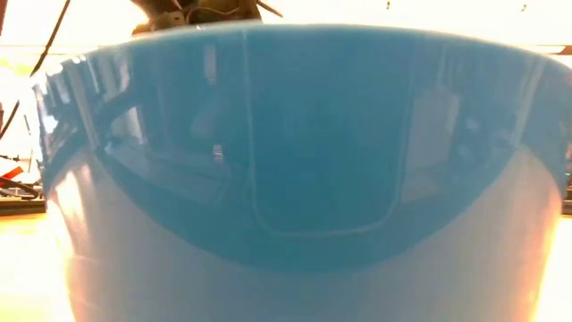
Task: Pick & Place Mini bowls
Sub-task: Stack the orange bowl on the orange bowls on the shelf
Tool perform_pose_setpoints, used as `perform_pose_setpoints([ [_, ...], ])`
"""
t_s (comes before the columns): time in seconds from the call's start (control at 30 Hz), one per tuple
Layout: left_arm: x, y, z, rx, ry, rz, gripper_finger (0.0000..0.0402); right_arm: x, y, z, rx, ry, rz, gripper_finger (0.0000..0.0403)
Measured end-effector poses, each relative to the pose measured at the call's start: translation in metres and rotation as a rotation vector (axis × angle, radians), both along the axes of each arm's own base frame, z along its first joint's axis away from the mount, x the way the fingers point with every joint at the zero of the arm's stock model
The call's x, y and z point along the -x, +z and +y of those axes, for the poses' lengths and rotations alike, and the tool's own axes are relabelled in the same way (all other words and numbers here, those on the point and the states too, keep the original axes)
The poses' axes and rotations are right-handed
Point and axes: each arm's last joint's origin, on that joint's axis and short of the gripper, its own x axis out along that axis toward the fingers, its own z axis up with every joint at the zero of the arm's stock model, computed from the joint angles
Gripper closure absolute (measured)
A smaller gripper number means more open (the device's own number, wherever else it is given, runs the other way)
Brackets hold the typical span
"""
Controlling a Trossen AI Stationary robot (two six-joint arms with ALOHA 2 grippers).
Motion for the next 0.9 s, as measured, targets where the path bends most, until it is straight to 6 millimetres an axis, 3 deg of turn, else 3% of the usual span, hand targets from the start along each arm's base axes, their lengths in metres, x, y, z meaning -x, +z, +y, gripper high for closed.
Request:
perform_pose_setpoints([
  [0.6, -0.007, -0.019, 0.001, 0.03, 0.009, 0.041, 0.0337, 0.0, 0.0, 0.0, 0.002, 0.003, 0.001, 0.0394],
  [0.9, -0.009, -0.019, 0.0, 0.071, -0.017, 0.031, 0.0337, 0.0, 0.0, 0.0, 0.003, 0.003, 0.001, 0.0394],
])
